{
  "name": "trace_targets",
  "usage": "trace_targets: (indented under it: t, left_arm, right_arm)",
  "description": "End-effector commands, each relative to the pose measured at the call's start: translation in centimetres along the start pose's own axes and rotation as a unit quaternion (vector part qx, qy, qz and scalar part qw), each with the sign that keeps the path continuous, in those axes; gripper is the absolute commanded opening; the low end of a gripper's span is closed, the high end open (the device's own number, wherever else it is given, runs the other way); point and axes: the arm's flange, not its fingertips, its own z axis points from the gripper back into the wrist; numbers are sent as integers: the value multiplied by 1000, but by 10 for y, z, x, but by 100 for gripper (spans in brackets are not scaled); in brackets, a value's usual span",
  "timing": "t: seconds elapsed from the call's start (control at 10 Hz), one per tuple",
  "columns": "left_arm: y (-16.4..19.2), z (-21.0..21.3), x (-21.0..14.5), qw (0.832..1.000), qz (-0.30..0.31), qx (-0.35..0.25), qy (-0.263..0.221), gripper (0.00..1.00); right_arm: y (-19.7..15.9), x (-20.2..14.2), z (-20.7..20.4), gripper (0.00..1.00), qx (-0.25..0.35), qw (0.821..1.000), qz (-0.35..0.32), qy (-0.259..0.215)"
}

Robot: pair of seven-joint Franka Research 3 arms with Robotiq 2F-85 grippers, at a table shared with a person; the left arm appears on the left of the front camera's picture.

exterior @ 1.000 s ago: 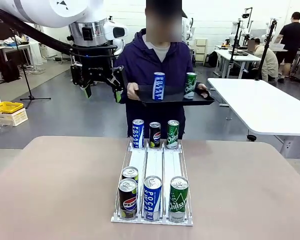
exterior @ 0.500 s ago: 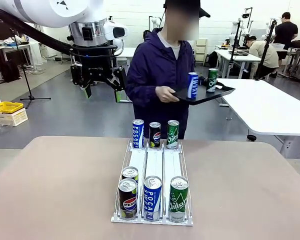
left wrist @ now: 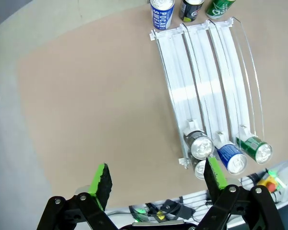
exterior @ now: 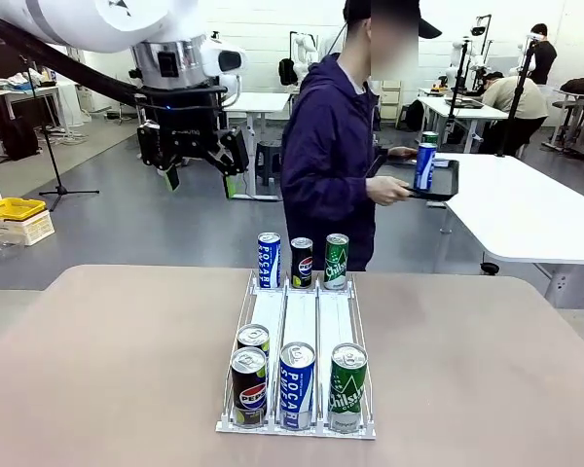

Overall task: Retrieve and hand over the desired beverage to the person.
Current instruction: Place the picked can on the Handle tray extended by the person.

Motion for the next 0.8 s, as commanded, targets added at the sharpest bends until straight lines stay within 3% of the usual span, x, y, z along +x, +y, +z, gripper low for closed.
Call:
trace_targets:
  t: [0.0, 0.4, 0.6, 0.7]
  left_arm:
    - [72, 25, -14, 991, -54, -123, -10, 100]
    - [207, 40, -66, 944, -70, -310, -87, 100]
    - [264, 56, -93, 912, -136, -369, -118, 100]
    - [280, 62, -102, 905, -155, -372, -137, 100]
  right_arm:
    - [-2, 3, -1, 100, -3, 1000, 4, 1]
    - [-2, 3, -1, 100, -3, 1000, 4, 1]
    - [-2, 3, -1, 100, -3, 1000, 4, 1]
    - [-2, 3, -1, 100, -3, 1000, 4, 1]
